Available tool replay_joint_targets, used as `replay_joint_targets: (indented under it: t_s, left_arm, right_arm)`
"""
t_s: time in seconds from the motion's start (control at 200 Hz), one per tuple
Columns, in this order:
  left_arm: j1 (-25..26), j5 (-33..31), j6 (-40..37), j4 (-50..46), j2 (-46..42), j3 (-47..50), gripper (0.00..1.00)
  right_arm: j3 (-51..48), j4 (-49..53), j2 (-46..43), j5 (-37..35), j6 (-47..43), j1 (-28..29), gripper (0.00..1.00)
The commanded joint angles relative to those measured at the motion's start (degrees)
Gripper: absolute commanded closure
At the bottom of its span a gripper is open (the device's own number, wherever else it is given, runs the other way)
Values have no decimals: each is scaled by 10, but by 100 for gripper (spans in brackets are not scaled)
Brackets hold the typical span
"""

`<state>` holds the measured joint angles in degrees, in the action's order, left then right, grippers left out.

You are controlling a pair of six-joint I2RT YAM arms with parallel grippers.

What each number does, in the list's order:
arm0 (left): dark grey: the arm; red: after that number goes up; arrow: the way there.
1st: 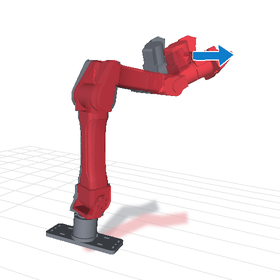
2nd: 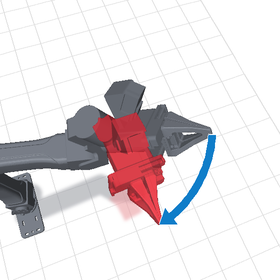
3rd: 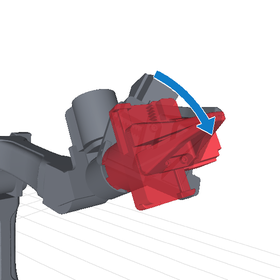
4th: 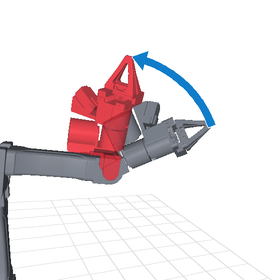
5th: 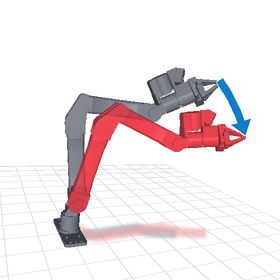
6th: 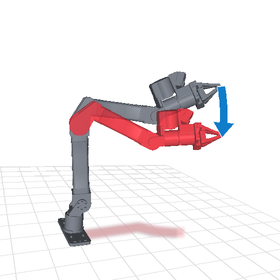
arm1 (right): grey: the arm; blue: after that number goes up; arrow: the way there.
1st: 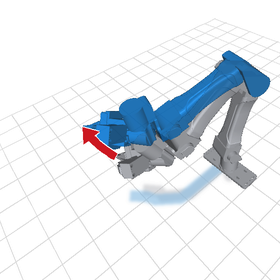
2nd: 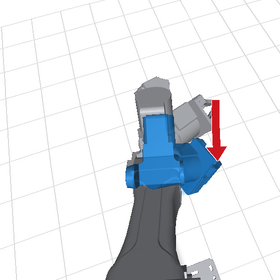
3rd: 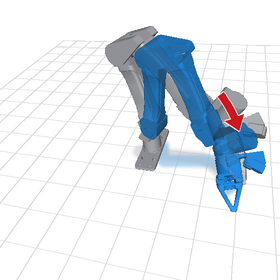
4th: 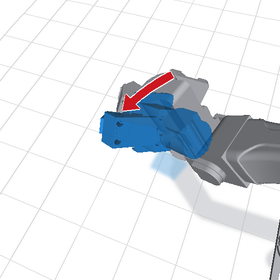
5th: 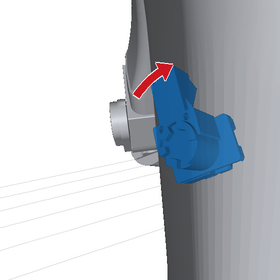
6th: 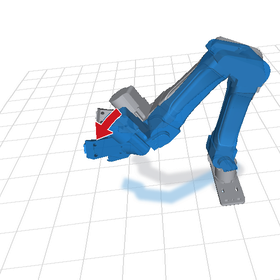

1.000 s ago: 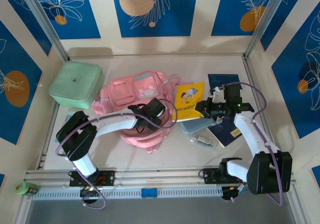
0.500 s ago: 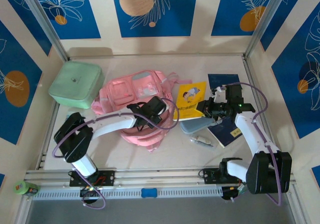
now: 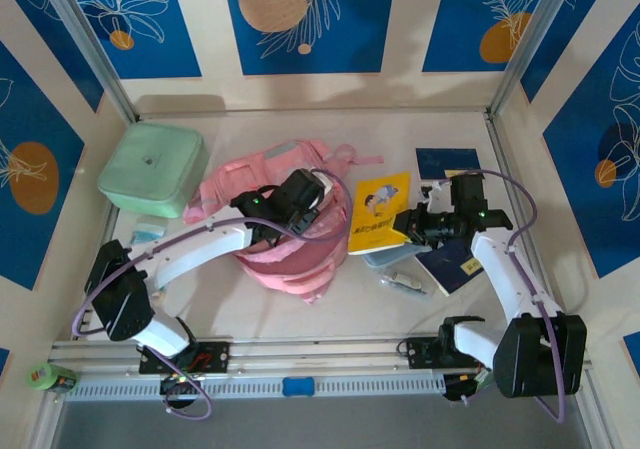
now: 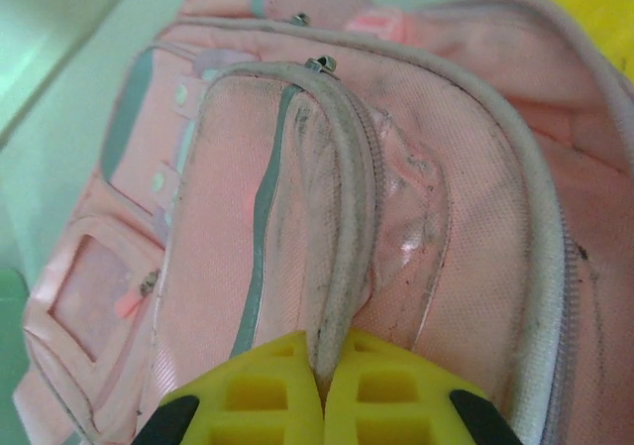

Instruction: Pack the student bag

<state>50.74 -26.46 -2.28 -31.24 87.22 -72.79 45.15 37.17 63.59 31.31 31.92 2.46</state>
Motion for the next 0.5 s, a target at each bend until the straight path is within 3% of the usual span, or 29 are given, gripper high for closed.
replay_joint_targets:
  t_s: [0.0, 0.385, 0.495]
  left_arm:
    - [-11, -38, 24, 7, -28, -41, 100]
    - [-27, -51, 72, -6, -35, -69, 100]
    - [-32, -46, 80, -2, -39, -72, 100]
  right_arm:
    - [1, -17, -3, 23, 5, 34, 100]
    - [1, -194, 82, 33, 117, 198, 100]
    - [15, -232, 128, -8, 139, 241, 100]
